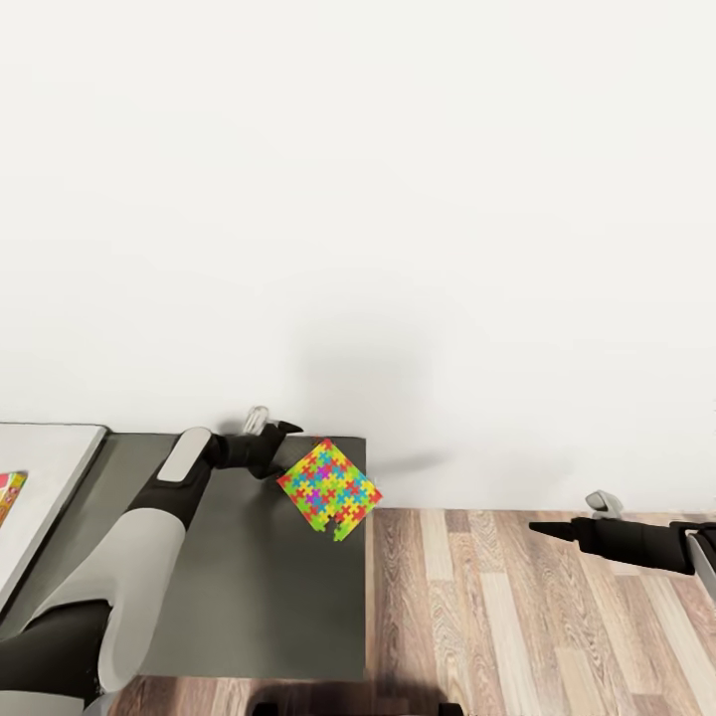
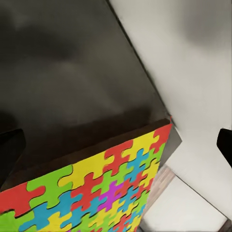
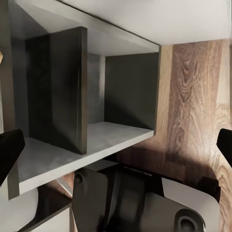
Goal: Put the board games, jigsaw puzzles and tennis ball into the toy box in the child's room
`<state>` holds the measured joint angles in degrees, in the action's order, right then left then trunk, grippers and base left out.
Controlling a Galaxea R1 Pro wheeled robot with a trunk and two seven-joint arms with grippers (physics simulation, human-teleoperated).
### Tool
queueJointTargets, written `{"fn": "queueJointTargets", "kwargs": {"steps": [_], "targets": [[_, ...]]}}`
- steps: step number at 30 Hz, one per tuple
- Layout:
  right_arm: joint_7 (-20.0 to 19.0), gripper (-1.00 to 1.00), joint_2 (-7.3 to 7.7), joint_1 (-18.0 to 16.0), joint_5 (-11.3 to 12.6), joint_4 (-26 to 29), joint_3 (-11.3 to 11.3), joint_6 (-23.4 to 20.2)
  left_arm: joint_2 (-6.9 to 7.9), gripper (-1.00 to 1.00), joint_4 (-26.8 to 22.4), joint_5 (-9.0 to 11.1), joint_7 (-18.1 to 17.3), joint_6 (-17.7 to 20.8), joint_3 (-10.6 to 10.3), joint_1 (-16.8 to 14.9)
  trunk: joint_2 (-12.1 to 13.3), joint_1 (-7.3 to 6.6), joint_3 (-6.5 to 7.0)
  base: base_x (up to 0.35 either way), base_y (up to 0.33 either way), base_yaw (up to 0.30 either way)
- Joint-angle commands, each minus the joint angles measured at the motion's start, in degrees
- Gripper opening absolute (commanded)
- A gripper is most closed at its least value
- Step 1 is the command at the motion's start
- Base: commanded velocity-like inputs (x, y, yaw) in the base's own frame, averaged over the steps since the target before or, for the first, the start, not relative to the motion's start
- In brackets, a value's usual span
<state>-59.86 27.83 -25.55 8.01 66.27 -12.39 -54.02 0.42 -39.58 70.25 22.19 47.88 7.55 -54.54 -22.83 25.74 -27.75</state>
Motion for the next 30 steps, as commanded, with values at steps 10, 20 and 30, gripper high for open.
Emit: {"fn": "queueJointTargets", "kwargs": {"steps": [10,20,30], "targets": [[-0.1,1.00,0.18,-0.1,0.2,0.0,0.0,-0.3,-0.63,1.00,-0.1,1.6,0.1,-0.1,0.1,-1.6,-0.1,0.04,-0.07,0.000,0.000,-0.087],[-0.1,1.00,0.17,-0.1,0.2,0.0,-0.1,-0.3,-1.39,1.00,-1.4,1.7,0.1,0.0,0.1,-0.8,-0.1,0.04,-0.07,0.000,0.000,-0.015],[-0.1,1.00,0.13,0.0,0.1,0.0,0.0,-0.3,-1.61,1.00,-2.7,1.7,0.1,0.0,0.2,0.0,-0.1,0.04,-0.07,0.000,0.000,-0.003]]}}
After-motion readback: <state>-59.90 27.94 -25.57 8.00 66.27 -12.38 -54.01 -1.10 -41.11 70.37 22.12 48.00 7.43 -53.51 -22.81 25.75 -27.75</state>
